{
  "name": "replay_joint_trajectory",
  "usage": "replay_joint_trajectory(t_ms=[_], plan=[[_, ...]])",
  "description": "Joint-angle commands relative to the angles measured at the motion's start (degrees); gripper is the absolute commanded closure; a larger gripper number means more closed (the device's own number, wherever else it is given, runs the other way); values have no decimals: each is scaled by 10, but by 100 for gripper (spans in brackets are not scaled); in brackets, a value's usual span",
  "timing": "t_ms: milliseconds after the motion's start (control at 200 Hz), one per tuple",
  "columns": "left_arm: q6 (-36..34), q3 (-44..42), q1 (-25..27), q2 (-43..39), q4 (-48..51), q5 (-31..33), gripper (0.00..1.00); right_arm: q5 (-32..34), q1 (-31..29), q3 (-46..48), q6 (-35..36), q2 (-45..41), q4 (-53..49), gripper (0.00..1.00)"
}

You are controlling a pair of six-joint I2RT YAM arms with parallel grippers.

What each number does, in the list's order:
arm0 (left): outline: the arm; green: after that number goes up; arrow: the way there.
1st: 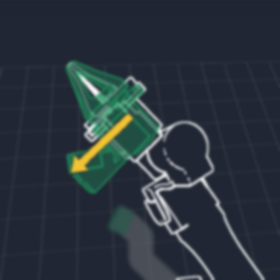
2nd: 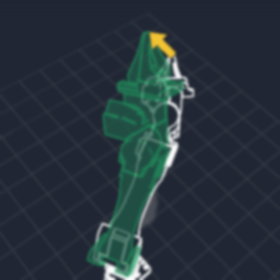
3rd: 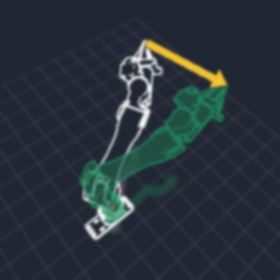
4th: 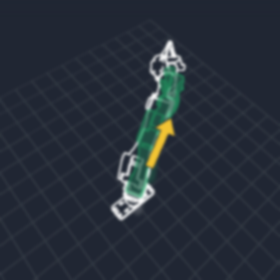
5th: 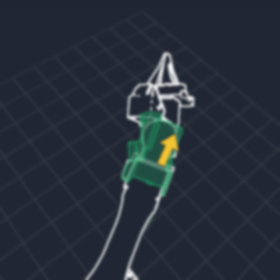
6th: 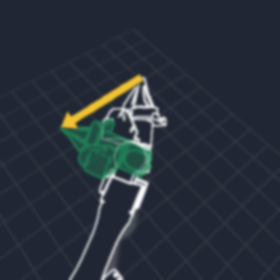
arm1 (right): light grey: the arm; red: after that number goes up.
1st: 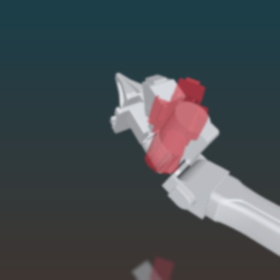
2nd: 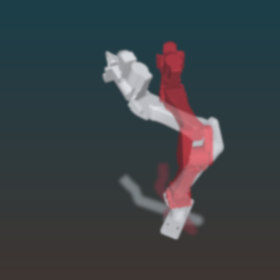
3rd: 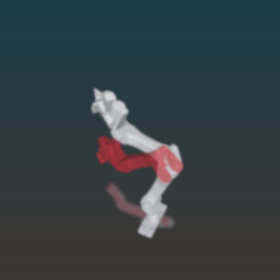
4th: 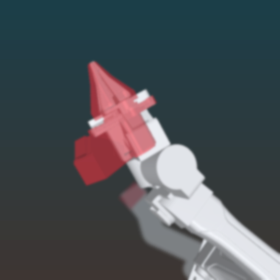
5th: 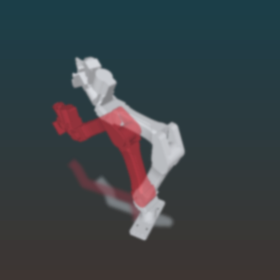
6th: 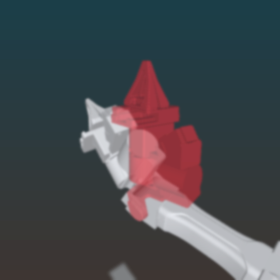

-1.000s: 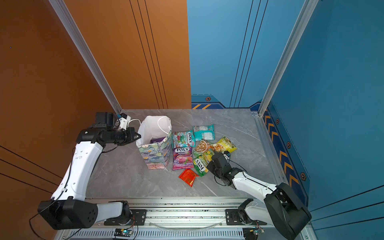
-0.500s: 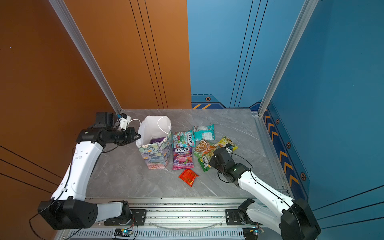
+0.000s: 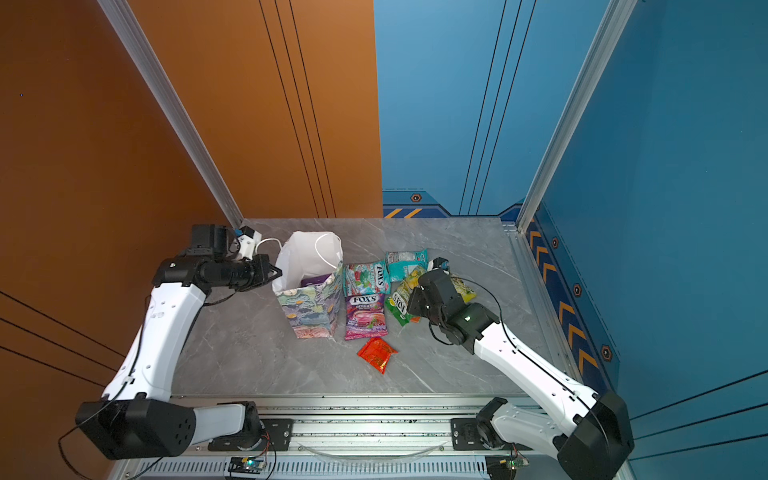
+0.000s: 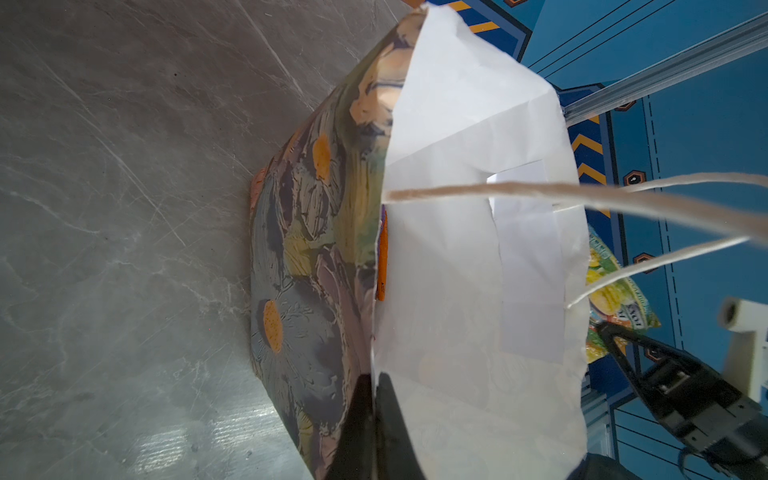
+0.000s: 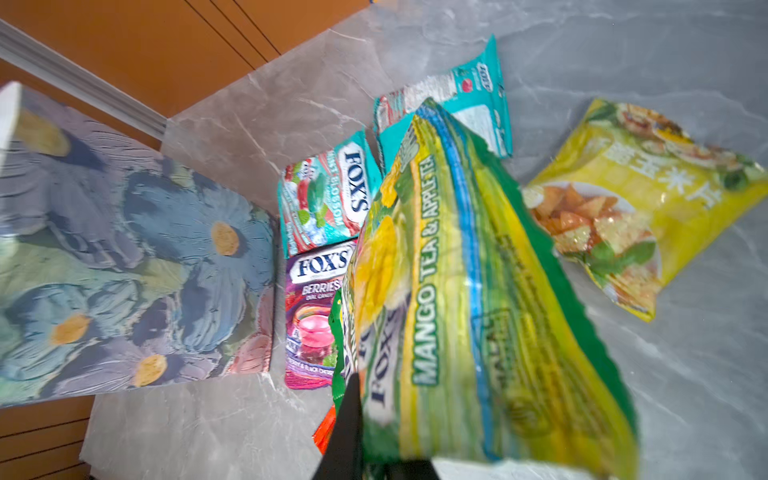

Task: Place the snacks into the paper bag
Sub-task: 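Carry the green bag with the right gripper over the paper bag opening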

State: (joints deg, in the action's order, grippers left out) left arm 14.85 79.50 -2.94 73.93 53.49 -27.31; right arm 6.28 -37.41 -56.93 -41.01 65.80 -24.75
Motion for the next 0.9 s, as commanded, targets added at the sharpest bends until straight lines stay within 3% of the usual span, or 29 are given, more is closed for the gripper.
replay_joint_trajectory(t_ms=[0,891], plan=[[3,-3,3,-9,-22,-26,100,6,-10,-73,70,19,-18,100],[3,-1,4,-8,-22,-29,100,-25,-92,-535,215,255,-28,100]])
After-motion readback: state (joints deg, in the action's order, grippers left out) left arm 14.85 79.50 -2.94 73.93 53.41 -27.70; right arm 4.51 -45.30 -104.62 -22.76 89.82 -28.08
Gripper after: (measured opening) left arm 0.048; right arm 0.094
